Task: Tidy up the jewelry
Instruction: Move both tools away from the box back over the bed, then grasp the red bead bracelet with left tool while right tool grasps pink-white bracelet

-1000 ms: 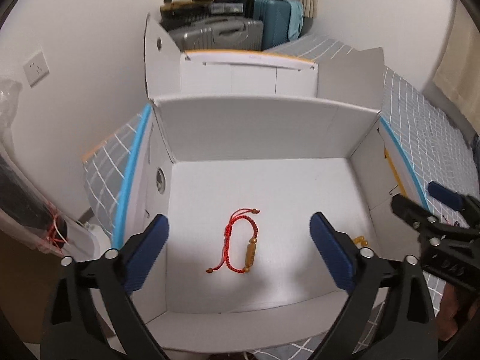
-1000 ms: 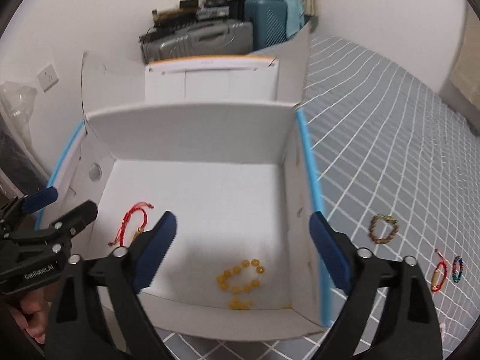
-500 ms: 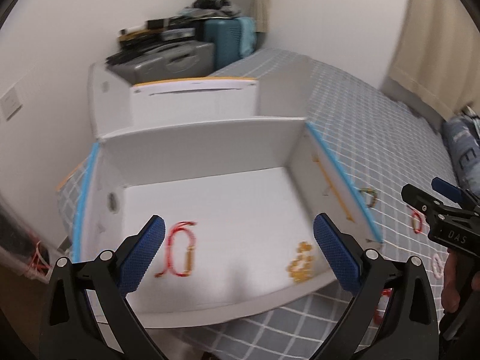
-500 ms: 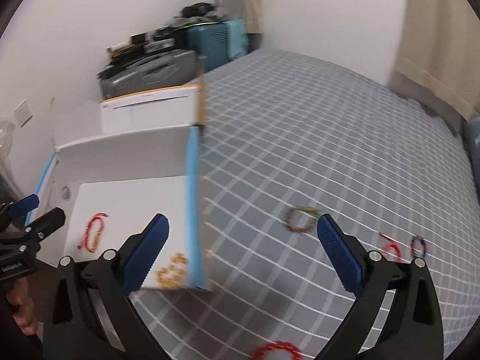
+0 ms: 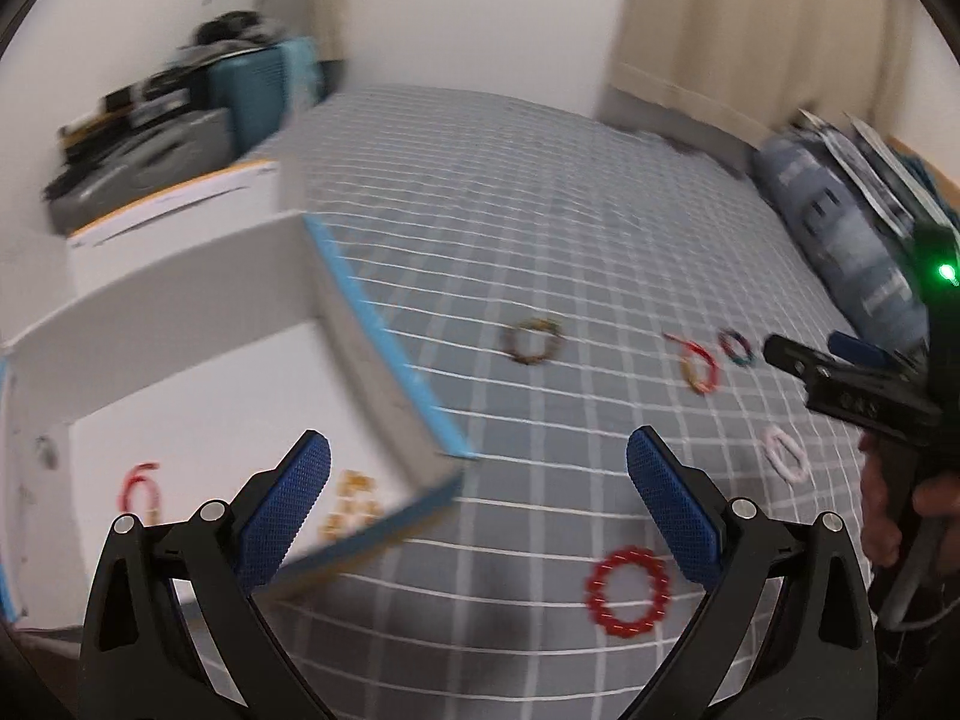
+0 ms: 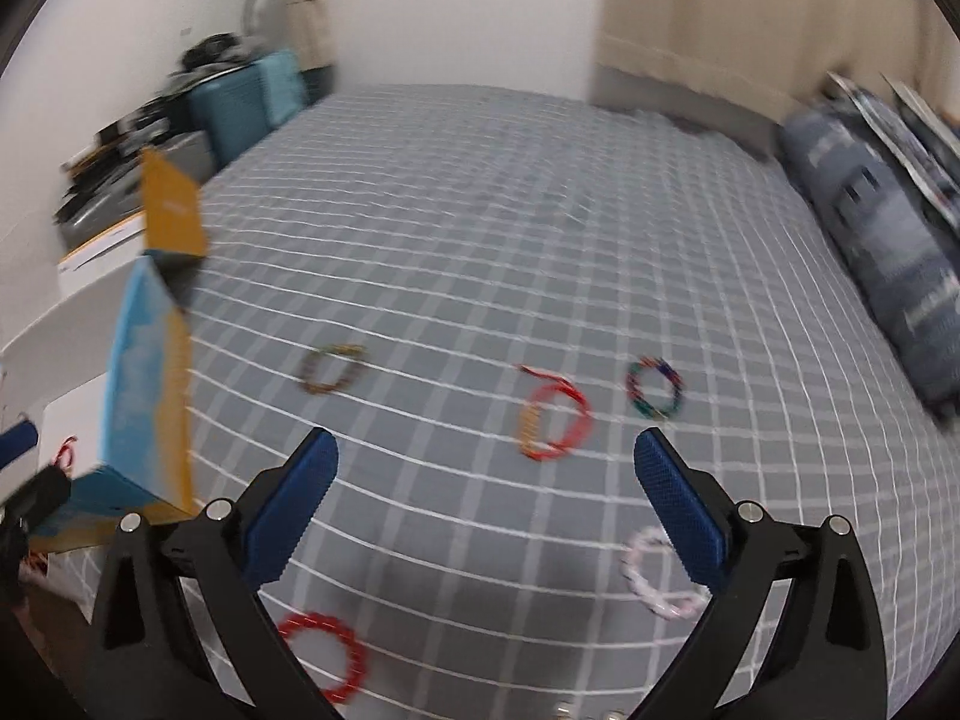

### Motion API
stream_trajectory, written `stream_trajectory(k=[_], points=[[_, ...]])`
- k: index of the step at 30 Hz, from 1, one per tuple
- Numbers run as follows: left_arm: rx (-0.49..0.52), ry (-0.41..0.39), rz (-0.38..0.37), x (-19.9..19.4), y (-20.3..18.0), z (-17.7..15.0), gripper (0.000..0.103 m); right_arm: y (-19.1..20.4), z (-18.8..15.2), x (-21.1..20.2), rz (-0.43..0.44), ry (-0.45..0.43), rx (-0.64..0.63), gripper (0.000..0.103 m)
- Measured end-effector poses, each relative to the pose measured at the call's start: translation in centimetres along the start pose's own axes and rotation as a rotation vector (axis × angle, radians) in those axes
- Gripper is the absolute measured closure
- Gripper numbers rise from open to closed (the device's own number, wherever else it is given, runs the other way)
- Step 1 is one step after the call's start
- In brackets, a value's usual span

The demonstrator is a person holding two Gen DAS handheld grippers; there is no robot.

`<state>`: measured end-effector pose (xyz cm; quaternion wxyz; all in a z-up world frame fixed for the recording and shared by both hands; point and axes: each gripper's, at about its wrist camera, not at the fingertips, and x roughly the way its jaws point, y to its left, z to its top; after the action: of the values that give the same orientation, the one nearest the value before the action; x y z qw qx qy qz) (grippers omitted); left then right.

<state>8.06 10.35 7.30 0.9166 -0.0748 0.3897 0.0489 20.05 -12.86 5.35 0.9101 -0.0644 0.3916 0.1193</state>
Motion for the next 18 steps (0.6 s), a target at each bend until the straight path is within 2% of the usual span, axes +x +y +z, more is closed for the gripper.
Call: stream_trajectory(k=[5, 10, 18], points=[[0.059, 0.041, -0.055, 2.3, -3.6, -1.6, 0.006, -5.4, -2.2, 1.9, -0.065, 0.048, 0.103, 0.008], [0.096, 0.1, -0.09, 5.0, -6.0, -3.7, 0.006, -8.8, -4.7, 3.6, -0.107, 0.097, 0.156, 0.008], [0.111, 0.163, -0.093, 8.7, -6.3, -7.3, 0.006, -12.1, -7.6, 5.8, -0.132, 0.147, 0.191, 0.008]])
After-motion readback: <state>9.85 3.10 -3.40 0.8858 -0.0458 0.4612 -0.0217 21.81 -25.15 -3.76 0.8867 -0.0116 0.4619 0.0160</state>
